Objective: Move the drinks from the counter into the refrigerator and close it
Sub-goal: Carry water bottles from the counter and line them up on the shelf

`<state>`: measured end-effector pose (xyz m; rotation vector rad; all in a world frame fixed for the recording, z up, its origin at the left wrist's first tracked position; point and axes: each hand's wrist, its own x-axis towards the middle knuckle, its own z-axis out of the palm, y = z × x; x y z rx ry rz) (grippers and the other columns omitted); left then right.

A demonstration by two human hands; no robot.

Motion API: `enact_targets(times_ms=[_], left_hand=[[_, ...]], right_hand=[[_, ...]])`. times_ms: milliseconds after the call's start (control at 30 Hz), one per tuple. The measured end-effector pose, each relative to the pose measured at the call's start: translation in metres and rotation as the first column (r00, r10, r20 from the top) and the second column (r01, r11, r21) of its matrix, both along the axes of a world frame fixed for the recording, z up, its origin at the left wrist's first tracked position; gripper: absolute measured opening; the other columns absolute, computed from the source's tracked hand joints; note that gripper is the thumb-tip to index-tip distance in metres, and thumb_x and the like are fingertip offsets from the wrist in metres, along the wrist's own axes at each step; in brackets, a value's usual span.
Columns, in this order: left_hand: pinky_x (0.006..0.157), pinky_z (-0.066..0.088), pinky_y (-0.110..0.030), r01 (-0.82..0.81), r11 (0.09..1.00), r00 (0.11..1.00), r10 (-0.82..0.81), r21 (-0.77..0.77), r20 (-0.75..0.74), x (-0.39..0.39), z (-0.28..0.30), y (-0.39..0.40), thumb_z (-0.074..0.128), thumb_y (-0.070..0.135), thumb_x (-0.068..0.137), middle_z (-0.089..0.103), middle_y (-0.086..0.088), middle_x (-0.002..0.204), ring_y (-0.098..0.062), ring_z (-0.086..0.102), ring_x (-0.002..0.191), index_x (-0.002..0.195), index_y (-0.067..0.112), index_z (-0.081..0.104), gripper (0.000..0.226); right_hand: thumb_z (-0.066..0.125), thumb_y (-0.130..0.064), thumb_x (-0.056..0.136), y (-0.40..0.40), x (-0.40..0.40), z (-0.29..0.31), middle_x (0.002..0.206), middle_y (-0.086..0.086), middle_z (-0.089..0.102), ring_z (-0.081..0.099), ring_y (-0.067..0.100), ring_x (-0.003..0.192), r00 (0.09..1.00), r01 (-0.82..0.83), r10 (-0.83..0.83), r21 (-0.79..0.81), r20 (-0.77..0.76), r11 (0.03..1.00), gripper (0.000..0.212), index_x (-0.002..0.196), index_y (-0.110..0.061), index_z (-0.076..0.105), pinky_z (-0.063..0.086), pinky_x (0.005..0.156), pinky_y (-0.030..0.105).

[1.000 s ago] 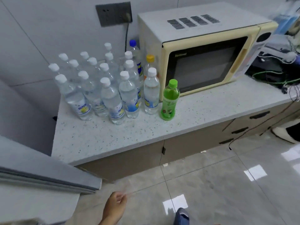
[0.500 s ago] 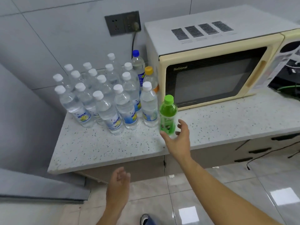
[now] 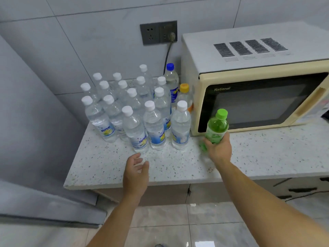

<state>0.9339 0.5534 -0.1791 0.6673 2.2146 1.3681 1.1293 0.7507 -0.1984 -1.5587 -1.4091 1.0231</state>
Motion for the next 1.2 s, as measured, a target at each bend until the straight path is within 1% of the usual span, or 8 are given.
enact_targets(times_ms=[167, 233, 333, 467, 600, 733, 833, 1200], left_hand=[[0.086, 0.046, -0.029, -0.106, 0.992, 0.993, 0.109, 0.072, -0.049, -0.026, 0.025, 0.019, 0.067, 0.027, 0.09, 0.056, 0.007, 0.124, -0.013, 0.06, 0.106, 0.126, 0.027, 0.05, 0.04], [0.085, 0.042, -0.025, -0.149, 0.981, 0.985, 0.158, 0.124, -0.065, -0.037, 0.033, 0.025, 0.069, 0.034, 0.088, 0.053, 0.007, 0.13, -0.011, 0.057, 0.112, 0.13, 0.027, 0.049, 0.046], [0.084, 0.04, -0.018, -0.158, 0.969, 0.979, 0.179, 0.188, -0.098, -0.049, 0.047, 0.037, 0.07, 0.04, 0.086, 0.048, 0.009, 0.136, -0.003, 0.05, 0.116, 0.134, 0.031, 0.048, 0.053], [0.08, 0.034, -0.009, -0.145, 0.957, 0.984, 0.165, 0.25, -0.062, -0.061, 0.064, 0.057, 0.068, 0.047, 0.084, 0.045, 0.014, 0.136, 0.004, 0.047, 0.113, 0.136, 0.035, 0.049, 0.056], [0.083, 0.036, -0.013, -0.084, 0.962, 0.99, 0.109, 0.262, -0.086, -0.067, 0.072, 0.074, 0.067, 0.048, 0.085, 0.044, 0.016, 0.128, -0.003, 0.048, 0.112, 0.129, 0.043, 0.053, 0.047], [0.098, 0.041, -0.028, 0.045, 0.982, 0.996, -0.031, 0.184, -0.08, -0.073, 0.072, 0.082, 0.061, 0.049, 0.09, 0.051, 0.013, 0.133, -0.01, 0.048, 0.123, 0.127, 0.04, 0.052, 0.039], [0.084, 0.04, -0.021, 0.08, 0.98, 0.996, -0.07, 0.181, -0.064, -0.076, 0.074, 0.076, 0.058, 0.051, 0.091, 0.057, 0.024, 0.115, -0.008, 0.053, 0.113, 0.115, 0.049, 0.051, 0.025], [0.084, 0.04, -0.026, 0.095, 0.982, 0.988, -0.073, 0.165, -0.133, -0.072, 0.071, 0.03, 0.055, 0.05, 0.093, 0.057, 0.02, 0.117, -0.008, 0.052, 0.112, 0.118, 0.046, 0.051, 0.025]], right_hand=[[0.085, -0.039, 0.074, -0.02, 0.001, 0.009, 0.124, 0.004, 0.052, 0.055, 0.023, 0.113, 0.983, 0.179, -0.181, -0.057, -0.039, 0.982, 0.075, 0.132, -0.015, 0.044, 0.05, 0.093, 0.039], [0.078, -0.043, 0.079, -0.056, -0.008, 0.011, 0.111, 0.002, 0.052, 0.057, 0.021, 0.098, 0.965, 0.25, -0.248, 0.019, -0.084, 0.968, 0.054, 0.116, -0.017, 0.049, 0.053, 0.088, 0.044], [0.075, -0.03, 0.084, -0.1, -0.039, 0.028, 0.097, -0.005, 0.056, 0.056, 0.012, 0.085, 0.992, 0.022, 0.0, 0.165, -0.129, 0.986, 0.029, 0.102, -0.029, 0.054, 0.054, 0.079, 0.046], [0.07, -0.027, 0.091, -0.088, -0.097, 0.074, 0.126, -0.009, 0.06, 0.056, 0.002, 0.114, 0.93, -0.305, 0.35, 0.3, -0.112, 0.904, 0.043, 0.131, -0.022, 0.055, 0.048, 0.095, 0.02], [0.065, -0.033, 0.093, -0.059, -0.145, 0.111, 0.146, -0.005, 0.049, 0.044, 0.008, 0.135, 0.905, -0.386, 0.419, 0.282, -0.069, 0.879, 0.059, 0.146, -0.02, 0.042, 0.036, 0.11, 0.025], [0.066, -0.03, 0.092, -0.043, -0.167, 0.117, 0.13, -0.005, 0.06, 0.054, 0.009, 0.119, 0.892, -0.421, 0.45, 0.265, -0.055, 0.868, 0.048, 0.136, -0.019, 0.051, 0.043, 0.101, 0.026], [0.067, -0.027, 0.092, -0.043, -0.168, 0.108, 0.108, -0.007, 0.062, 0.057, 0.011, 0.1, 0.886, -0.445, 0.464, 0.275, -0.006, 0.852, 0.024, 0.112, -0.019, 0.057, 0.043, 0.085, 0.025], [0.059, -0.03, 0.095, -0.07, -0.125, 0.091, 0.101, -0.014, 0.059, 0.053, -0.007, 0.097, 0.864, -0.451, 0.504, 0.429, -0.011, 0.783, 0.012, 0.106, -0.029, 0.054, 0.037, 0.082, 0.005]])
